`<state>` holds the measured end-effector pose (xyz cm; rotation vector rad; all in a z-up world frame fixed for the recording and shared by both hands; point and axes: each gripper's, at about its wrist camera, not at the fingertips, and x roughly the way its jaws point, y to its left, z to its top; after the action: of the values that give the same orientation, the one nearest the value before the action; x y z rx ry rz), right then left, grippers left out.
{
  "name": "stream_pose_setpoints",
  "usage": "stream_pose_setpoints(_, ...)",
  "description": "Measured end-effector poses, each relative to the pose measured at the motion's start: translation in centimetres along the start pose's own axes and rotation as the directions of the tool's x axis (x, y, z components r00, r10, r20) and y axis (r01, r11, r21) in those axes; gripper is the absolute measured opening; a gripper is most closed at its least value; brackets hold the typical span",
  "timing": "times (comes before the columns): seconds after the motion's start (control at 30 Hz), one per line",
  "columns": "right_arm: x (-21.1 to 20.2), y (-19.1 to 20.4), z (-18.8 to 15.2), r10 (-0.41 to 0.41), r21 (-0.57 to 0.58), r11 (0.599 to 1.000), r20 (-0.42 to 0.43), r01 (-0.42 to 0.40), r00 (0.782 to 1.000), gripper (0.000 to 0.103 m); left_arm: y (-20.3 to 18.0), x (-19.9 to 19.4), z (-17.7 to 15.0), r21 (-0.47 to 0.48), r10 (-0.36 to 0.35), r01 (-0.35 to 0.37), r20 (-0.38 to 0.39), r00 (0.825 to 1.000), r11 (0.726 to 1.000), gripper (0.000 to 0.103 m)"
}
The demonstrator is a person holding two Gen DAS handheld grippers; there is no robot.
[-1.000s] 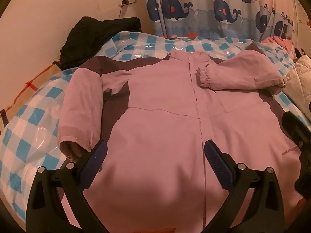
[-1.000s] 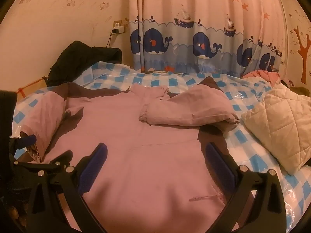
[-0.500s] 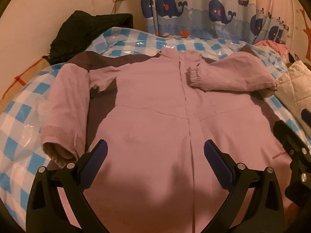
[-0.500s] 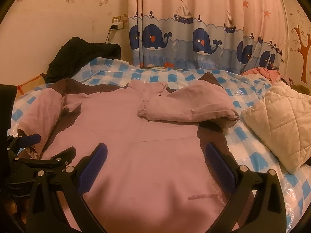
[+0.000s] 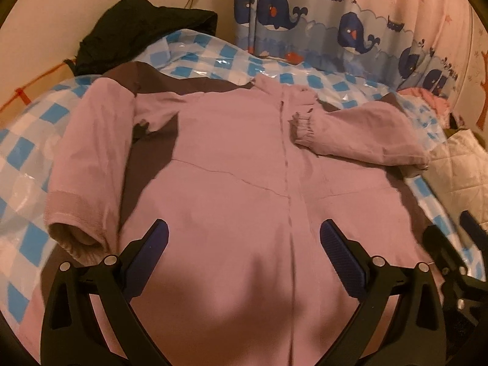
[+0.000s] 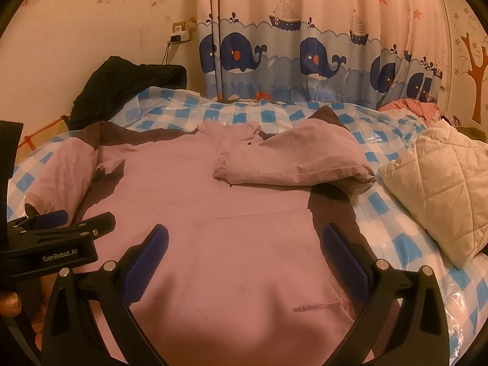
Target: Fold large clothes
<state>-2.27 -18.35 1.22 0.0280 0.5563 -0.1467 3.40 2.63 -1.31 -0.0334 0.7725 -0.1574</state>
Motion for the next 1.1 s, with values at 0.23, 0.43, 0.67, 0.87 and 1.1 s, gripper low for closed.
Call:
stream_pose_setpoints(0.23,0.06,0.02,-0.05,-0.002,-0.003,1.0,-0.006,0.002,1.0,0.097,0.15,-0.25,0.08,0.003,0.053,-0.053,0.005,0.999,0.999,0.096)
stream_pose_setpoints(0.43,0.13,0.02,-0.11,0.001,-0.006,1.0,-0.008,-0.001,1.0,0.097,0.3,-0.21,0.08,0.013,0.073,-0.073,0.007,0.997,0.997,0.096)
stream_pose_setpoints(0.67,0.34,0.03,-0.18,0.005,-0.006,1.0,-0.016,-0.006,1.0,0.097,0.16,-0.03,-0.04,0.02,0.082,-0.082,0.001,0.997,0.996,0.096)
stream_pose_setpoints(0.87,0.47,0.08,-0.27,0.008,-0.009,1.0,-0.022,-0.008,1.0,0.098,-0.03,0.15,-0.25,0.024,0.081,-0.081,0.0,0.997,0.996,0.096)
stream_pose_setpoints(1.1,0.51,0.15,-0.31,0.009,-0.011,1.0,-0.024,-0.009,1.0,0.097,-0.07,0.32,-0.42,0.026,0.085,-0.085,-0.005,0.996,0.996,0.096)
